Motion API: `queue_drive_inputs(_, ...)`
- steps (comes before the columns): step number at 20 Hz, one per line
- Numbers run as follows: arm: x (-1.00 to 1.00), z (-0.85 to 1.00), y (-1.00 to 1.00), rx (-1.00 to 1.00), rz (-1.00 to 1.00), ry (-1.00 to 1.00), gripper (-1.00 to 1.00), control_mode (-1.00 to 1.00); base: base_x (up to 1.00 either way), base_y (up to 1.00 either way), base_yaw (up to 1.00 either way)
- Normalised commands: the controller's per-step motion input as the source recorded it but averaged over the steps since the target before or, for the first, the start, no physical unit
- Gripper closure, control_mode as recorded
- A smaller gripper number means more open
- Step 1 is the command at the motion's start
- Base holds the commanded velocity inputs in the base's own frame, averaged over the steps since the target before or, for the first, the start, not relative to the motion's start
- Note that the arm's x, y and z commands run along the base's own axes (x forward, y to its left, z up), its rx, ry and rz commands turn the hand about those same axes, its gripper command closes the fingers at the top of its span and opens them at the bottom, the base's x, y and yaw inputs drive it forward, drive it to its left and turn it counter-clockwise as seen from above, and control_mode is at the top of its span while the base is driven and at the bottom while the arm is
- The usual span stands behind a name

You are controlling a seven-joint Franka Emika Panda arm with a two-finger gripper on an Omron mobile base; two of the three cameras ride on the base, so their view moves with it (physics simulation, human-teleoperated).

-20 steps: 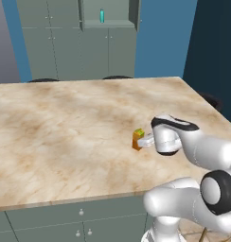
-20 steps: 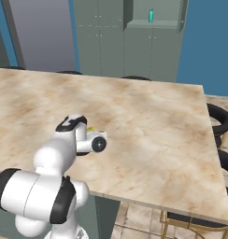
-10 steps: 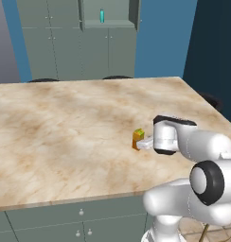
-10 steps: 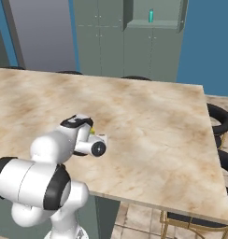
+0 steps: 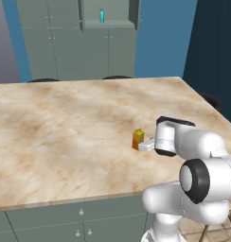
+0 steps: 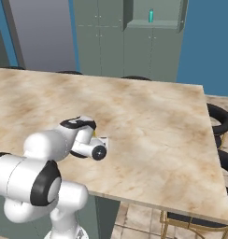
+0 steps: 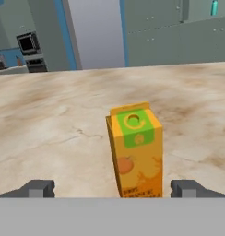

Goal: Pick the water bottle, boxed drink from the counter and place them in the open cabinet.

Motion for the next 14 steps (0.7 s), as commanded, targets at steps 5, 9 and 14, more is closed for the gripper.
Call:
queue_drive_inputs(5, 0.01, 0.04, -0.02, 0.00, -0.01, 0.00, -1.00, -1.00, 0.00, 0.00, 0.00)
queue_drive_inputs(9, 0.00, 0.13, -0.07, 0.00, 0.00, 0.03, -1.00, -1.00, 0.00, 0.00, 0.00)
queue_drive_inputs(14, 0.00, 0.13, -0.05, 0.00, 0.02, 0.00, -1.00, -1.00, 0.00, 0.00, 0.00)
